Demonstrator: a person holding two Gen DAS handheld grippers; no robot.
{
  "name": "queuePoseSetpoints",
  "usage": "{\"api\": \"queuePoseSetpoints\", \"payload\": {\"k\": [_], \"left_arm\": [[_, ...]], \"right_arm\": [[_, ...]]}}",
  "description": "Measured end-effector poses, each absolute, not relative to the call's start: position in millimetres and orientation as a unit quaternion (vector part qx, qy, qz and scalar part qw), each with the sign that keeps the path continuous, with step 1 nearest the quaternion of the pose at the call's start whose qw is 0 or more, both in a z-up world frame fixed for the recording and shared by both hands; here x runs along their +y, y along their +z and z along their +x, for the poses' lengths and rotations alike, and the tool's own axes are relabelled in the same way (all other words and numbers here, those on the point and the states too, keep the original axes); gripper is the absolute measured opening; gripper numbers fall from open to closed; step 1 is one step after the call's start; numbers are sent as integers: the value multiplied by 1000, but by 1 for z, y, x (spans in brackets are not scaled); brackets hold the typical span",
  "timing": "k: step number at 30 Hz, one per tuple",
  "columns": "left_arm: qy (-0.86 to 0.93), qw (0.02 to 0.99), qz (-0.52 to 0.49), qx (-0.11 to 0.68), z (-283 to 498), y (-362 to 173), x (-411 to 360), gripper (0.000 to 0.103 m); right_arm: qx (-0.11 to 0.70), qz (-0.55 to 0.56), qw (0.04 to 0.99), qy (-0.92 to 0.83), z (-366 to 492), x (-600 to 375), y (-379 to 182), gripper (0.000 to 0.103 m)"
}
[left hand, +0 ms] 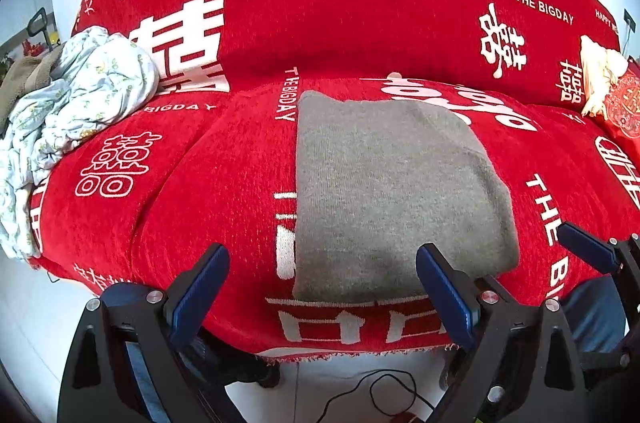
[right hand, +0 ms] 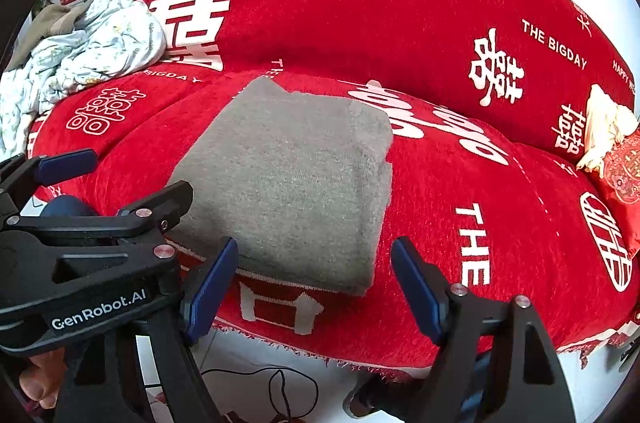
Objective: Fold small clothes
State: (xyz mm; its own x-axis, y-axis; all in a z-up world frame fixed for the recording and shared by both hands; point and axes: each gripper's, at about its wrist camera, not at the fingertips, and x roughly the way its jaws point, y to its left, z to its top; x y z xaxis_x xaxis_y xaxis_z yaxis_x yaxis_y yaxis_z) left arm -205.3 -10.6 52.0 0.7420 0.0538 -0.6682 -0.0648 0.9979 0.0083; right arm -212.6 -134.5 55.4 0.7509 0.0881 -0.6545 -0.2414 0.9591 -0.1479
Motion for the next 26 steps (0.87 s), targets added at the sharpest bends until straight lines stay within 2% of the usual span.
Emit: {"api": "queuePoseSetpoints", "payload": {"k": [9, 26], "left_arm": [[44, 943, 13, 329, -211, 57, -15, 95], [39, 945, 16, 325, -214, 60, -18, 95]], "right_arm": [[332, -120, 932, 84, -214, -133, 57, 81], [329, -117, 933, 85, -215, -134, 60, 81]]}}
